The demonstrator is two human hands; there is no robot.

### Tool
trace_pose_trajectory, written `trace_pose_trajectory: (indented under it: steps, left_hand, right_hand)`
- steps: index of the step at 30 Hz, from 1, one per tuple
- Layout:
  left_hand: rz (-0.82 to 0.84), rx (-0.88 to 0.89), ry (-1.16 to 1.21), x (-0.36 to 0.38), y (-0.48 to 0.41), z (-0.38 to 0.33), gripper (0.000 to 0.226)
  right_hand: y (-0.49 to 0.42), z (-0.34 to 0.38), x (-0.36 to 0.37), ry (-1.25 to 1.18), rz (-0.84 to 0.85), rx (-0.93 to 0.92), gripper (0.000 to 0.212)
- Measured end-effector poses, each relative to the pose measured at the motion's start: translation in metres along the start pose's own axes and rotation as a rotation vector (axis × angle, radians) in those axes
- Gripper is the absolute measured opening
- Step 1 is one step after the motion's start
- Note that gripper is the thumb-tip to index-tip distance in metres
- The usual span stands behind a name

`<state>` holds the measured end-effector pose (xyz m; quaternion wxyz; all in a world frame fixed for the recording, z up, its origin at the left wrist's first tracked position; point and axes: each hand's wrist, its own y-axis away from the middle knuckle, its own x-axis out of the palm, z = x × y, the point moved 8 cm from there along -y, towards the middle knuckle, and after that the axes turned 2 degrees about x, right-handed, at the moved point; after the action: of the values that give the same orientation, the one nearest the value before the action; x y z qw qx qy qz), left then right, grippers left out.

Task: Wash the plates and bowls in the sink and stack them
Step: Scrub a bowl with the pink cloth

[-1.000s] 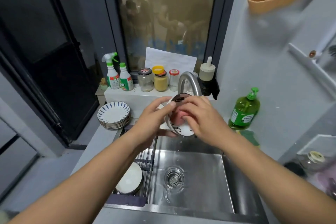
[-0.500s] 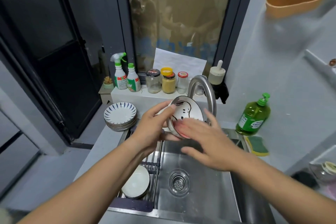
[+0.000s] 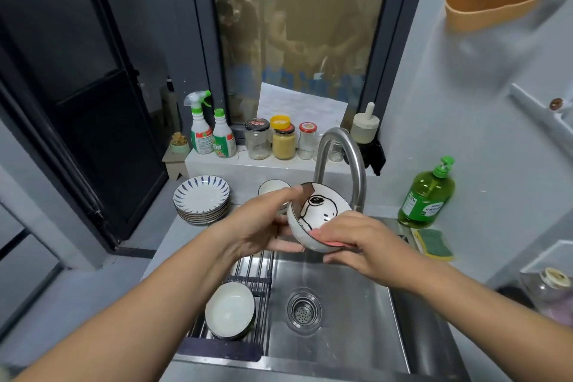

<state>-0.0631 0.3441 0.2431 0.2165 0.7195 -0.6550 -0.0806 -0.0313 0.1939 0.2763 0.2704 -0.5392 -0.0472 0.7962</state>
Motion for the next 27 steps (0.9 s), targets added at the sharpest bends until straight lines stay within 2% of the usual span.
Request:
trace_pose_trajectory:
  steps: [2, 5, 7, 8, 10, 11, 13, 15, 16, 18, 22, 25, 27]
  left_hand:
    - [0.068, 0.007, -0.014, 0.004, -0.004, 0.007, 0.061]
    - [0.113, 0.193, 0.125, 0.026, -0.008, 0.013, 0.087]
    - [0.069, 0.311, 0.274, 0.028, -0.011, 0.013, 0.099]
    - [0.045, 0.336, 0.313, 0.026, -0.012, 0.012, 0.101]
    - [0.024, 0.306, 0.330, 0.022, -0.009, 0.009, 0.100]
    - [0.045, 0.257, 0.342, 0.021, -0.006, 0.009, 0.097]
    - [0.179, 0.089, 0.396, 0.025, -0.001, 0.015, 0.090]
    - [0.323, -0.074, 0.406, 0.030, 0.005, 0.023, 0.092]
    - [0.368, -0.129, 0.402, 0.031, 0.006, 0.027, 0.095]
    - [0.407, -0.178, 0.401, 0.030, 0.008, 0.032, 0.102]
    - [0.391, -0.040, 0.474, 0.031, 0.003, 0.032, 0.096]
    - [0.246, 0.131, 0.477, 0.023, 0.000, 0.035, 0.104]
    - [0.179, 0.182, 0.476, 0.019, 0.000, 0.035, 0.105]
  right_hand:
    - [-0.002, 0.000, -0.005, -0.064, -0.049, 0.093, 0.019]
    - [-0.010, -0.003, -0.003, -0.464, -0.077, 0.354, 0.004]
    - [-0.017, 0.009, 0.003, -0.598, -0.111, 0.414, 0.009]
    - [-0.020, 0.015, 0.004, -0.606, -0.122, 0.412, 0.003]
    - [-0.020, 0.021, 0.003, -0.515, -0.128, 0.372, 0.021]
    - [-0.018, 0.023, 0.001, -0.422, -0.100, 0.304, 0.023]
    - [-0.013, 0.027, -0.007, -0.148, -0.048, 0.108, 0.014]
    - [-0.005, 0.023, -0.009, 0.035, 0.016, -0.010, 0.031]
    - [-0.003, 0.021, -0.008, 0.047, 0.040, -0.028, 0.038]
    - [-0.003, 0.022, -0.005, -0.033, 0.037, -0.006, 0.037]
    - [0.002, 0.021, 0.011, -0.352, 0.015, 0.235, 0.016]
    - [0.002, 0.020, 0.018, -0.288, 0.028, 0.238, 0.029]
    - [-0.002, 0.025, 0.021, -0.262, 0.032, 0.223, 0.029]
